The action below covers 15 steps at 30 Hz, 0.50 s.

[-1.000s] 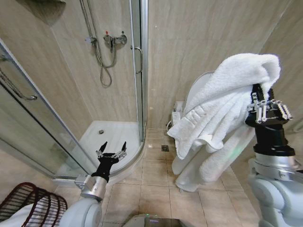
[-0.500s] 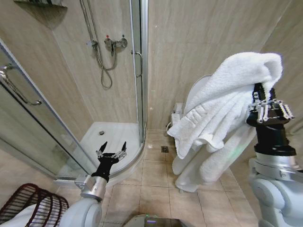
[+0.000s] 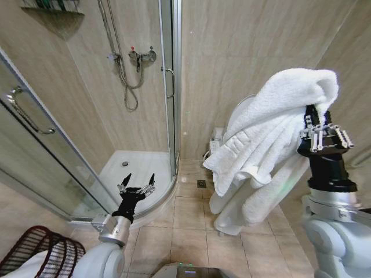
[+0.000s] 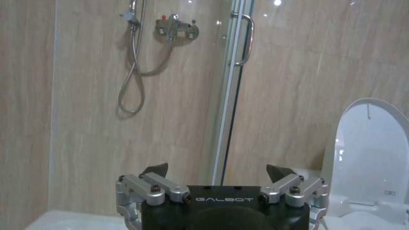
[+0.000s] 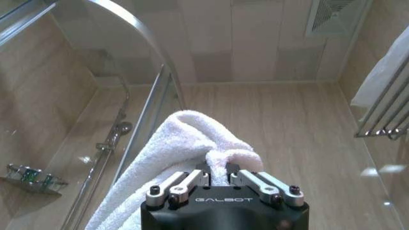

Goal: Discard the used towel into the hamper.

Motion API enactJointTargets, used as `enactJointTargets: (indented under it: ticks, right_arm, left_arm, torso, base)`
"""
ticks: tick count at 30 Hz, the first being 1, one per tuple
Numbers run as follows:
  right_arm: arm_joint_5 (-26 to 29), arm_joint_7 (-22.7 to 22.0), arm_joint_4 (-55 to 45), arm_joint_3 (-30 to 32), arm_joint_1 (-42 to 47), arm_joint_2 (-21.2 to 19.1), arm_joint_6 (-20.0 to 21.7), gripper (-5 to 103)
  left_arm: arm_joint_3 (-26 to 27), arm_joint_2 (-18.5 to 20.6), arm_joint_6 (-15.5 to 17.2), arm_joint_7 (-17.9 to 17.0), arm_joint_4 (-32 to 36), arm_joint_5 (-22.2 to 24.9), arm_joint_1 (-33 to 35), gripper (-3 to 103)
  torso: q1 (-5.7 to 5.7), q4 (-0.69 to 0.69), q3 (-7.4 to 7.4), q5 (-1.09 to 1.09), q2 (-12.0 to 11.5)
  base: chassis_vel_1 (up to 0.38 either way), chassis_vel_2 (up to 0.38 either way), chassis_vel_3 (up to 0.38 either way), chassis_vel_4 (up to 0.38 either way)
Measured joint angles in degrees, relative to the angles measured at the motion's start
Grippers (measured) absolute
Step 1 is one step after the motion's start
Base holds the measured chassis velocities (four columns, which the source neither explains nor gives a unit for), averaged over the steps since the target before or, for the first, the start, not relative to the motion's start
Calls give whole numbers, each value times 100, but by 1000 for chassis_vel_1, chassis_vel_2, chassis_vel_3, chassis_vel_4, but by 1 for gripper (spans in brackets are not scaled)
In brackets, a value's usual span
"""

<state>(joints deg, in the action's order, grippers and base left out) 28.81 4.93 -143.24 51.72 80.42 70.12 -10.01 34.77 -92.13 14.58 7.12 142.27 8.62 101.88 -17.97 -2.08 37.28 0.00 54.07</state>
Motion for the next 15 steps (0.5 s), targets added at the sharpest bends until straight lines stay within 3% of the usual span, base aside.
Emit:
enactJointTargets:
  ticks: [15]
  right_arm:
    - [-6,23,0,0,57,39,7,12]
  left_arm:
    - [0,0,0,0,0,0,0,100]
  torso:
    - [-184,0,227,0,412]
  base:
    - [0,0,0,0]
